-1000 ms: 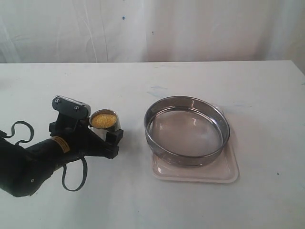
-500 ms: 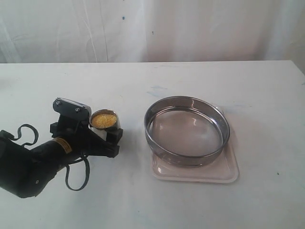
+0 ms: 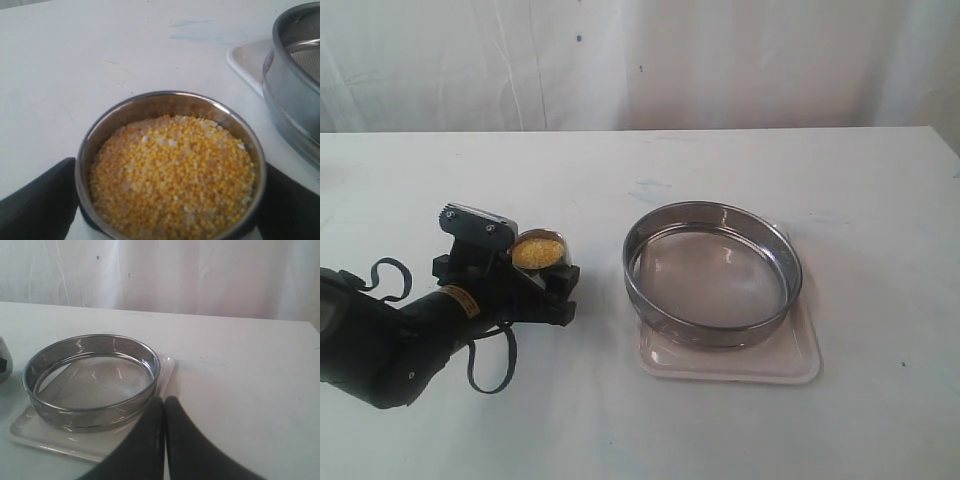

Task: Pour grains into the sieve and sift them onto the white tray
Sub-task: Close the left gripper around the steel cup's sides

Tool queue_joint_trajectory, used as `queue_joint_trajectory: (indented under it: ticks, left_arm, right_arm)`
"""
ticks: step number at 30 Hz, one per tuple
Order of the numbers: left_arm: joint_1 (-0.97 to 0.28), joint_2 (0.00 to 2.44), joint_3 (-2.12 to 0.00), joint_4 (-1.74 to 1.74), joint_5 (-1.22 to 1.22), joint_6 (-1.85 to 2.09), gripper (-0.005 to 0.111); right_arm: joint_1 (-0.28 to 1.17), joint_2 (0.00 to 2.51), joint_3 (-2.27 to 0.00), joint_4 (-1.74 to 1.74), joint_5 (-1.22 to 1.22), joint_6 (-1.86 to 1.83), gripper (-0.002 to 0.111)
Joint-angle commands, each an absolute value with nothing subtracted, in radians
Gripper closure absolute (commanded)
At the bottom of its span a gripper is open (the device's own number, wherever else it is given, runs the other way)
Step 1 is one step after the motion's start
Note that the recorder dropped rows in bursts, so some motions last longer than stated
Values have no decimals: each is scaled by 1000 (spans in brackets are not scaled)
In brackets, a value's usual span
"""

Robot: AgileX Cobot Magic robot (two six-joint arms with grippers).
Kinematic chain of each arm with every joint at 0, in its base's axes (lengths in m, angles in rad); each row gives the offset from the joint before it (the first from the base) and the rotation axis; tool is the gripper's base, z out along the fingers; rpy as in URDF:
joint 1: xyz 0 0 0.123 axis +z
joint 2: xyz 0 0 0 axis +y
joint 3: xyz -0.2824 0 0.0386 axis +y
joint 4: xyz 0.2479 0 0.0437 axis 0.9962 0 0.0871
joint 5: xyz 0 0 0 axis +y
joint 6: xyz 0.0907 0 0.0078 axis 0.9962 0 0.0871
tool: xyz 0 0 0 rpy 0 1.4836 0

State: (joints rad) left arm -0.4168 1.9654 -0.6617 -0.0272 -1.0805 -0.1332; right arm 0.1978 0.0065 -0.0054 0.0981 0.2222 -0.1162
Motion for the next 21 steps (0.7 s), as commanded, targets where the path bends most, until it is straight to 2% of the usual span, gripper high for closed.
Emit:
queue_joint_trajectory:
  ticks: [1, 3, 5, 6, 13, 21]
  left_arm:
    - [-420, 1967, -665, -56, -1087, -128, 25]
    - [-420, 1967, -665, -91, -1080, -131, 42]
    - [-420, 1967, -665, -117, -1067, -139, 71]
    - [-420, 1965, -665, -122, -1063, -139, 106]
    - [-420, 1881, -663, -36, -1069, -158, 107]
    - [-420, 1711, -663, 75, -906, -134, 107]
  right_arm:
    - [201, 0, 0, 100, 209, -117, 108]
    - [201, 0, 0, 100, 209, -117, 108]
    - [201, 0, 0, 100, 209, -117, 108]
    - [201, 0, 0, 100, 209, -117, 108]
    - [201, 0, 0, 100, 209, -117, 108]
    - [201, 0, 0, 100, 209, -117, 108]
